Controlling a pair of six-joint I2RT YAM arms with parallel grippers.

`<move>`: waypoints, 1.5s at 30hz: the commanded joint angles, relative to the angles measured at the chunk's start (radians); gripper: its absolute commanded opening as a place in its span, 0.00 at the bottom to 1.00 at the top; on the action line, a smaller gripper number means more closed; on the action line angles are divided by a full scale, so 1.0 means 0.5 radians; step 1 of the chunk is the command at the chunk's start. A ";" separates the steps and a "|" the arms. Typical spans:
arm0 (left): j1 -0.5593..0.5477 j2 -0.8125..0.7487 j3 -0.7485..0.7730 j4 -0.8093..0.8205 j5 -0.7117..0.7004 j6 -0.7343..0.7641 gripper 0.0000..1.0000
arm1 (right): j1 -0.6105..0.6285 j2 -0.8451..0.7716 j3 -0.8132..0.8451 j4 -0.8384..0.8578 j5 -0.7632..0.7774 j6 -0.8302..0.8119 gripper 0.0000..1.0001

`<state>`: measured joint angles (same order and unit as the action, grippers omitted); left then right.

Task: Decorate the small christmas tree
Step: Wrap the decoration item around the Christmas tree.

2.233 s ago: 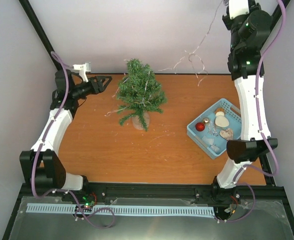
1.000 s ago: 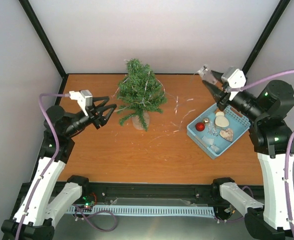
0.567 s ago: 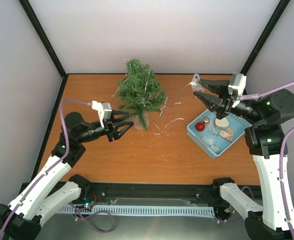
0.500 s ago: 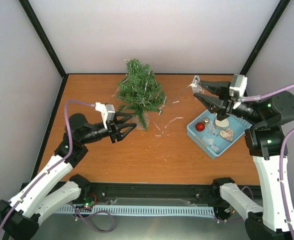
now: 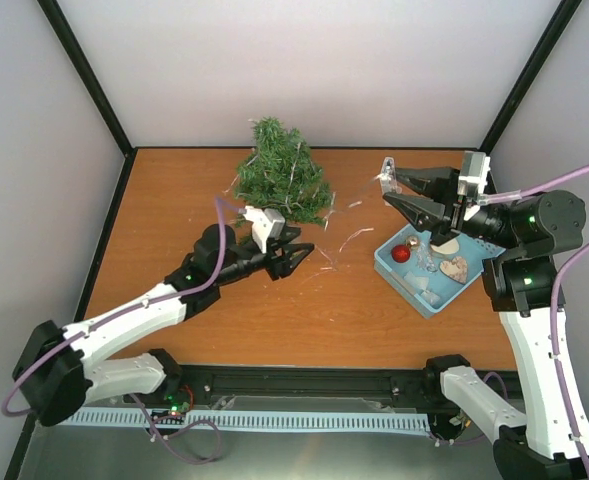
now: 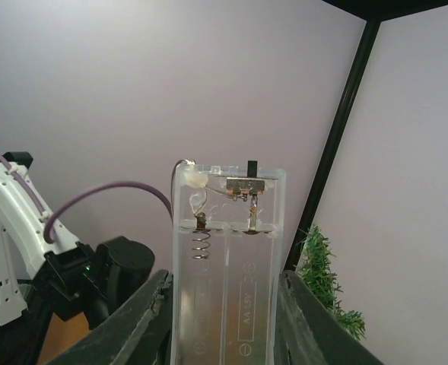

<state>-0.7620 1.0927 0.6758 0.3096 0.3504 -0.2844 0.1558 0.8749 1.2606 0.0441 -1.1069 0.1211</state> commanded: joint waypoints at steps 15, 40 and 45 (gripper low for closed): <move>-0.034 0.437 0.353 0.266 0.144 0.131 0.21 | 0.035 -0.029 -0.068 0.051 0.041 -0.049 0.19; -0.033 0.511 0.366 0.344 0.417 -0.012 0.50 | 0.035 -0.028 -0.041 0.053 0.152 -0.056 0.18; -0.035 0.492 0.369 0.323 0.343 0.022 0.05 | 0.035 -0.054 -0.044 -0.025 0.160 -0.115 0.18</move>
<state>-0.7704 1.3556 0.8291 0.4297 0.5327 -0.2874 0.1646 0.8688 1.2350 0.0601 -1.0351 0.0937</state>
